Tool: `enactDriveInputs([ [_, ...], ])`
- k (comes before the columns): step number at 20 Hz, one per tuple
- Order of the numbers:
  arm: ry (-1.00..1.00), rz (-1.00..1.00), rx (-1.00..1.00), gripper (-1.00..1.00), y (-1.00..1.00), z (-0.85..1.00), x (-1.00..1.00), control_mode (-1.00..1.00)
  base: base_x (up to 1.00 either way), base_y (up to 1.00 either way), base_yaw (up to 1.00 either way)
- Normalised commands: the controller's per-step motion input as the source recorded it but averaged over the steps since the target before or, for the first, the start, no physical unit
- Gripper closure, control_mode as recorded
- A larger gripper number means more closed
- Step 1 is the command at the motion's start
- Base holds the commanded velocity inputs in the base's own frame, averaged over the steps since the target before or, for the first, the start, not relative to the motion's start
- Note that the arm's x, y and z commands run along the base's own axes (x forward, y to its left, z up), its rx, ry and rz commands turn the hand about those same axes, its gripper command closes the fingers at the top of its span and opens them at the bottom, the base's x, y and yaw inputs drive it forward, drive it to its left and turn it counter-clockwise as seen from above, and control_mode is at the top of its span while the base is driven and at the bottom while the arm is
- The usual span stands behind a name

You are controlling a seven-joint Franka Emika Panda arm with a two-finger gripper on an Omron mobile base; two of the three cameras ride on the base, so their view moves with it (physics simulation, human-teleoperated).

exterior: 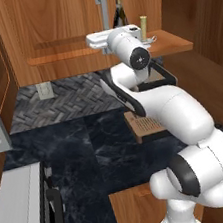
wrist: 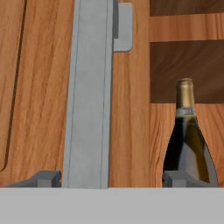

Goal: Get the candle and the wine from the cabinet and move them to the dining counter.

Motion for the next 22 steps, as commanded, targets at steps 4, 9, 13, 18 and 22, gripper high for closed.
enactDriveInputs([
  [4,0.02,0.0,0.0,1.0,0.22,-0.15,0.45,-1.0,0.0,0.0,0.0],
  [9,0.01,0.0,0.0,1.0,0.14,-0.15,0.33,-1.0,0.0,0.0,0.0],
  [13,0.0,0.0,0.0,1.0,0.24,-0.11,0.02,-1.0,0.0,0.0,0.0],
  [18,0.0,0.0,-0.05,1.0,0.65,-0.04,-0.36,-1.0,0.0,0.0,0.0],
  [22,0.0,0.0,-0.08,1.0,0.89,0.0,-0.59,-1.0,0.0,0.0,0.0],
])
